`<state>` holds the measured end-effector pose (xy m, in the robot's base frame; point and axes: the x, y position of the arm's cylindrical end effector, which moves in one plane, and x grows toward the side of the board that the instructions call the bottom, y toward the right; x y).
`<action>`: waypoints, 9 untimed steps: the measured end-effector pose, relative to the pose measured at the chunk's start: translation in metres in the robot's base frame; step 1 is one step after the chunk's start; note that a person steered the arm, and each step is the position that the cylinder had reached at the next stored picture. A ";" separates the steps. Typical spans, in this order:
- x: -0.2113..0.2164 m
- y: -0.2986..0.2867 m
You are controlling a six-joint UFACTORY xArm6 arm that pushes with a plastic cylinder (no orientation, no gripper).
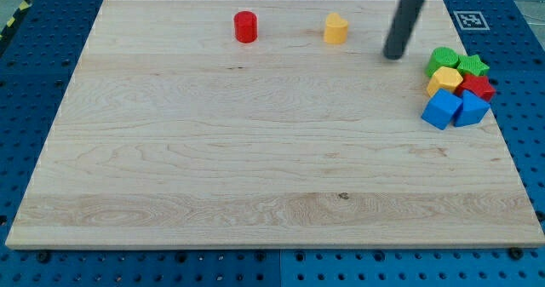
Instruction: Push the yellow heart to the left of the green circle
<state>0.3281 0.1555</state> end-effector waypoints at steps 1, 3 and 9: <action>-0.005 -0.075; -0.029 -0.156; -0.012 0.019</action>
<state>0.3163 0.1750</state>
